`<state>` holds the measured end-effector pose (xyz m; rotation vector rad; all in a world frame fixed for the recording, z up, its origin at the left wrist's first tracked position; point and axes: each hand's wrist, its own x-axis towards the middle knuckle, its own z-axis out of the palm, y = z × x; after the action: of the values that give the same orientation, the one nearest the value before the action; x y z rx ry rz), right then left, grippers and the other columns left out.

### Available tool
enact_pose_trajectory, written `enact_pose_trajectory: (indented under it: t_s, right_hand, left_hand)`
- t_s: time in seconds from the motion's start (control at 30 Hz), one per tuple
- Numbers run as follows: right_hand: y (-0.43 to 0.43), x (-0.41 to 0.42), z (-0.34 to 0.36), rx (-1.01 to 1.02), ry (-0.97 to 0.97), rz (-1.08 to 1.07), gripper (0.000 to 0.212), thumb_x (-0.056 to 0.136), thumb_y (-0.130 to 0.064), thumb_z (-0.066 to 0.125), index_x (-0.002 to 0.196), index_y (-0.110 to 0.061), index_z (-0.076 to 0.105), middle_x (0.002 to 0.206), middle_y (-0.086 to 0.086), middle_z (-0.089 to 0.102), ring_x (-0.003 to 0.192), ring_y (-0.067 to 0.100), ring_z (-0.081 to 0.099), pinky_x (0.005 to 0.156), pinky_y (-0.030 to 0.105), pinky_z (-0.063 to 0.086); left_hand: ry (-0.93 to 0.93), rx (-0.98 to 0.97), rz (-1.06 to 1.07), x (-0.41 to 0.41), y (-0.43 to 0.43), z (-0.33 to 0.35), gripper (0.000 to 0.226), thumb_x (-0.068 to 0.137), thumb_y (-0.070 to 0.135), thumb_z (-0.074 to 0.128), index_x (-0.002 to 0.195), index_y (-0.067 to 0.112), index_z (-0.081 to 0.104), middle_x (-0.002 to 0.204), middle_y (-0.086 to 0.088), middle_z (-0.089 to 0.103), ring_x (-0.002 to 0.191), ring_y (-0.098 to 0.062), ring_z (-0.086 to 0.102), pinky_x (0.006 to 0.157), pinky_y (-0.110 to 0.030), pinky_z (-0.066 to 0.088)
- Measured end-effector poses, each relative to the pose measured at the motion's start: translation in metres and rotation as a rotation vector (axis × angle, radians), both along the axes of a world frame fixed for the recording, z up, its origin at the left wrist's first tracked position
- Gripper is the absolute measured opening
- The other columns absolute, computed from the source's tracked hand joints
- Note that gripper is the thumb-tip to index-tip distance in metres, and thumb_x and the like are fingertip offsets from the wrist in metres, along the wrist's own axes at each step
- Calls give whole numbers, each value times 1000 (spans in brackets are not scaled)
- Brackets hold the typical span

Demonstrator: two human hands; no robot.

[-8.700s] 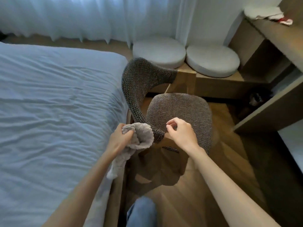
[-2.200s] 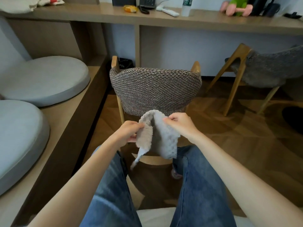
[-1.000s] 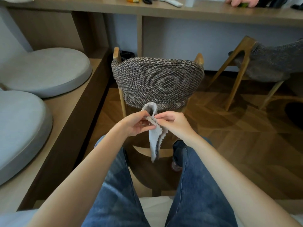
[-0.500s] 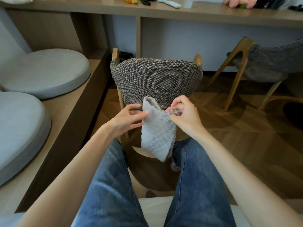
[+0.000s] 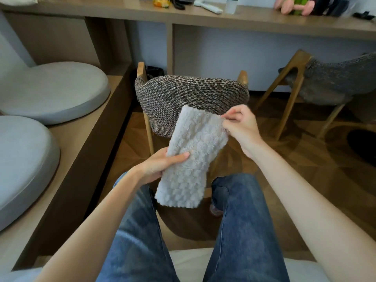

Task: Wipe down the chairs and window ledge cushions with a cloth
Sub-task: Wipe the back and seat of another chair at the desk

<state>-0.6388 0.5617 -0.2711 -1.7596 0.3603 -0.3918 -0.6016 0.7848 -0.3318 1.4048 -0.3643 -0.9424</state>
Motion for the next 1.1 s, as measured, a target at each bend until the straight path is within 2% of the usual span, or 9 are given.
enact_pose_trajectory:
  t_s: [0.13,0.23,0.4,0.5,0.7,0.77,0.83,0.93,1.1]
  right_hand:
    - [11,-4,-39,377,280,155,58,83,-20,73,125,-30,34,119,6,54,104,25,63,82,40,56]
    - [19,-14,-63,622,491,353,82,73,-43,76,137,-33,25,132,14,51,107,35,64,92,51,52]
    - [25,-18,-85,545,420,305,87,74,-17,79,144,-20,27,125,7,62,113,19,61,104,41,43]
    - [19,-19,-86,415,325,310,76,80,-8,75,138,-27,29,108,0,72,104,11,66,90,30,51]
    - [19,-20,-80,270,143,274,60,86,-4,68,122,-44,41,102,6,71,99,14,68,88,28,54]
    - [20,-21,-80,236,175,304,61,84,-5,70,124,-41,43,104,4,67,100,6,66,84,21,54]
    - [21,-22,-82,219,250,325,66,81,-8,75,127,-41,41,117,5,61,110,6,61,93,29,52]
    - [23,-21,-87,451,382,339,82,78,-13,78,135,-43,27,124,5,57,114,17,59,102,44,46]
    - [31,-17,-92,711,386,331,95,65,-15,82,141,-23,26,126,6,60,111,19,63,94,38,51]
  left_hand:
    - [-32,-31,160,4,5,10,34,90,26,60,121,15,55,113,-6,70,102,-21,68,74,-27,57]
    - [-5,-19,229,7,6,13,35,92,29,57,123,12,54,115,-8,69,103,-22,67,78,-30,58]
    - [15,33,228,14,10,11,33,93,34,56,121,16,55,112,-3,70,101,-19,68,75,-27,58]
    - [-4,92,235,18,12,8,32,94,35,54,122,20,53,115,-2,69,100,-17,68,77,-29,58]
    - [26,161,289,23,11,2,36,91,15,61,126,10,51,115,-7,67,100,-20,68,81,-36,58]
    - [103,120,266,23,13,2,48,92,10,59,136,7,42,116,-9,66,101,-22,68,77,-35,58]
    - [144,94,284,21,14,0,67,92,9,57,149,12,21,121,-9,63,103,-24,67,76,-37,58]
    - [118,50,282,17,12,-3,74,96,8,51,152,29,8,128,-2,57,107,-20,65,78,-35,57]
    - [113,-75,271,17,13,-2,65,97,5,45,148,39,22,132,3,55,109,-18,64,81,-37,58]
